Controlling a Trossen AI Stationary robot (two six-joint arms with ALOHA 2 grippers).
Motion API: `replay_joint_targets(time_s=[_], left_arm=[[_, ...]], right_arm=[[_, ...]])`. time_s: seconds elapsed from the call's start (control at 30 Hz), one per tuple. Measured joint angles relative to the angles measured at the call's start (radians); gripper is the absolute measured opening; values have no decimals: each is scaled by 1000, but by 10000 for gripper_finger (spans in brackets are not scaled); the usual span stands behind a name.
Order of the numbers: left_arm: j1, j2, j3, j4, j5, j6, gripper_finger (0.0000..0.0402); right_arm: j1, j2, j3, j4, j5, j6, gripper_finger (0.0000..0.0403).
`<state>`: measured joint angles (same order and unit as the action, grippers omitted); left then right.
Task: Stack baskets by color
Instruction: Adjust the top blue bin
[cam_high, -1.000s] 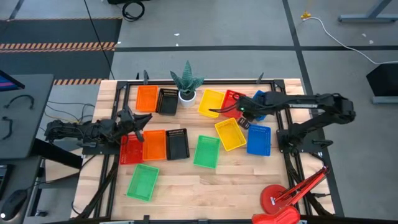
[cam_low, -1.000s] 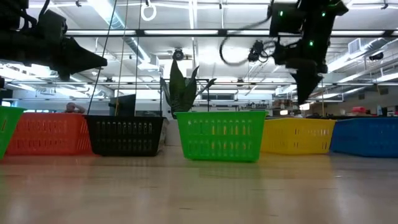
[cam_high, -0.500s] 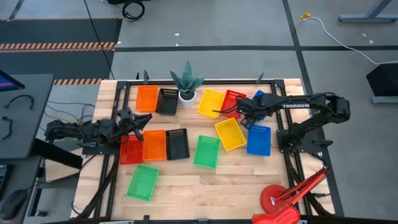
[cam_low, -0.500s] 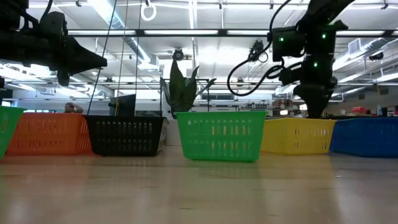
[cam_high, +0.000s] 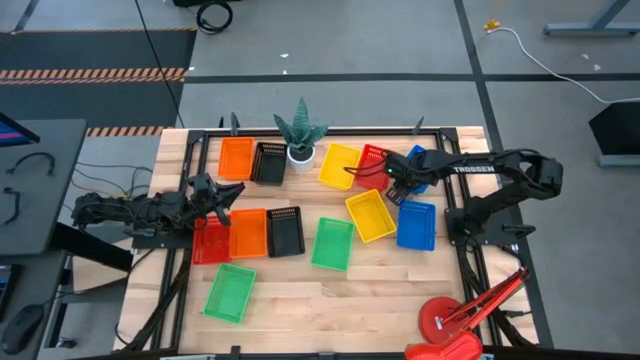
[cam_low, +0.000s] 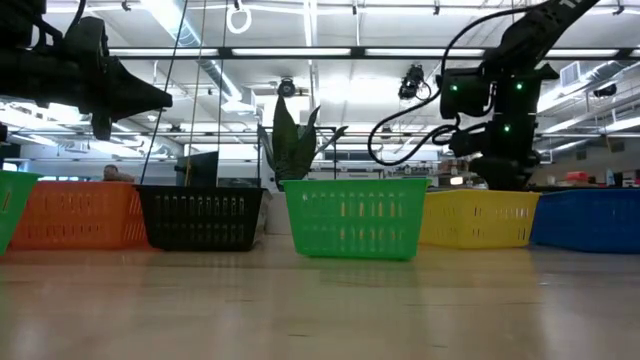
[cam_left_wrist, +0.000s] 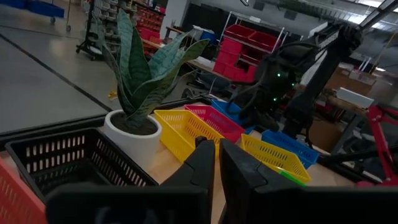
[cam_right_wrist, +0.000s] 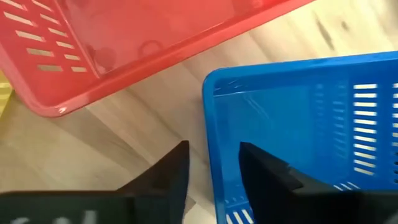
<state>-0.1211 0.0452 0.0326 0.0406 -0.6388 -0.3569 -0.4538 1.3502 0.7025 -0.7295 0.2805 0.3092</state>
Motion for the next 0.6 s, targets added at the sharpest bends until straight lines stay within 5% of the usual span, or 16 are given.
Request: replay_joint_targets(time_s=[0.2,0.6], left_arm=[[0,0,0,0,0,0,34],[0,0,0,0,0,0,27]], right_arm=[[-10,-3,13,-10,-19,-31,15],[52,-3,135,-105,-92,-315,10]])
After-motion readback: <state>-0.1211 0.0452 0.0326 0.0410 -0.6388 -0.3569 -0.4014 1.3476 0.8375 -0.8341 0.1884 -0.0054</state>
